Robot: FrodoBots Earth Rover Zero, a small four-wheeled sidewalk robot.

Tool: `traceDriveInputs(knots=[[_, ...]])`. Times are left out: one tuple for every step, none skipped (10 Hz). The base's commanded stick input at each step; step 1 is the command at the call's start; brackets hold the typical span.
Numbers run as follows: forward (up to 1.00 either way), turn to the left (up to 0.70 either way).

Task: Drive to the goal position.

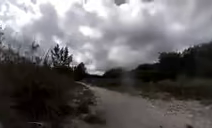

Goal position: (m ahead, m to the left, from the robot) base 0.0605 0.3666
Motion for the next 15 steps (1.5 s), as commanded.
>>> traceDriveInputs(knots=[[0.37, -0.03], [0.31, -0.02], [0.24, -0.02], [0.18, -0.01], [0.12, -0.01], [0.05, 0.0], [0.0, 0.0], [0.05, 0.0], [0.14, 0.0], [0.23, 0.01], [0.32, 0.01], [0.41, 0.01], [0.51, 0.01], [0.6, 0.02], [0.69, 0.02]])
